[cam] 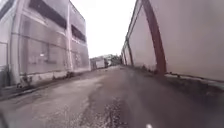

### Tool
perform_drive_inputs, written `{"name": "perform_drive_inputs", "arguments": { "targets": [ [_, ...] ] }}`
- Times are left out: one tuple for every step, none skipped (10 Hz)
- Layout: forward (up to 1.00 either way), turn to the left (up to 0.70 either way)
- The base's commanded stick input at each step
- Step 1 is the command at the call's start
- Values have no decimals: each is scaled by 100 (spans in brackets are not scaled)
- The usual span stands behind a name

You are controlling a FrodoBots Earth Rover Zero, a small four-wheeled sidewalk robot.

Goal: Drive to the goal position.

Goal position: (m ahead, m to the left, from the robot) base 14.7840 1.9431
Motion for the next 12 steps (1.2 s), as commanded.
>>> {"name": "perform_drive_inputs", "arguments": {
  "targets": [
    [85, 0],
    [85, 0],
    [85, 0],
    [85, 0],
    [85, 0],
    [85, 0],
    [85, 0],
    [85, 0],
    [85, 0],
    [85, 0],
    [85, 0],
    [85, 0]
  ]
}}
